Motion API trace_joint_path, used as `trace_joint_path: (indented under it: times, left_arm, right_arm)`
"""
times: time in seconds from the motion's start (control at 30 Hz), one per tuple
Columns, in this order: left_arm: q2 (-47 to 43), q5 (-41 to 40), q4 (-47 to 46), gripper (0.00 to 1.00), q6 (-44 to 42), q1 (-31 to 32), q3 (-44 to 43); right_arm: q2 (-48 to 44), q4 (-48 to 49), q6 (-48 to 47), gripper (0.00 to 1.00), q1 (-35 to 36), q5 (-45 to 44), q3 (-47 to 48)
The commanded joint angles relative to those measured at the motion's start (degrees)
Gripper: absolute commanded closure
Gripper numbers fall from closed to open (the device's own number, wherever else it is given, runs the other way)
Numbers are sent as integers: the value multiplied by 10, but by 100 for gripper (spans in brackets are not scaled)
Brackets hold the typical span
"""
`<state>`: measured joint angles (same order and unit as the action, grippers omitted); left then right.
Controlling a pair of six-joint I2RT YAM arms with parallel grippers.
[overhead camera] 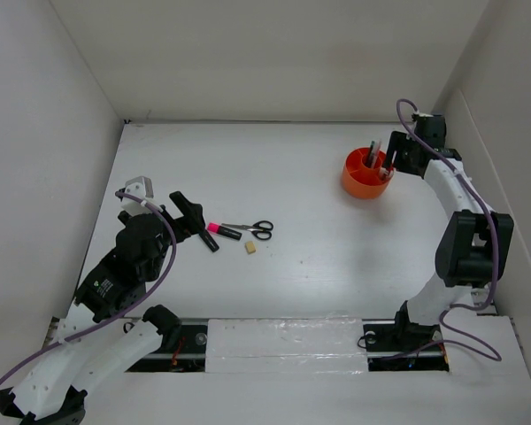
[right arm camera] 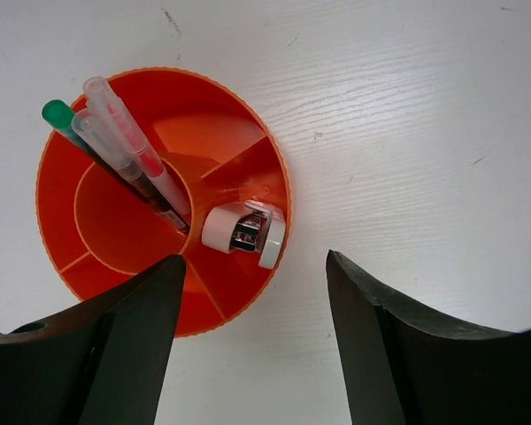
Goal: Sort the stationery into containers
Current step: Place the stapler in the storage box.
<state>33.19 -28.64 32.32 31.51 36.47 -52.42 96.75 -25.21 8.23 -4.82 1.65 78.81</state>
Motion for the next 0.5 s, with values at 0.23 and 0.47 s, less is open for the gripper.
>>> trace_joint_path:
  times: [0.23, 0.47]
  left_arm:
    - [2, -4, -27, 0, -7, -3, 3]
    - [7, -22, -16, 0, 4, -3, 3]
  right_arm:
    - [-94, 2, -4, 9, 70, -12, 21]
    - [-178, 17, -10, 8, 177, -18, -10]
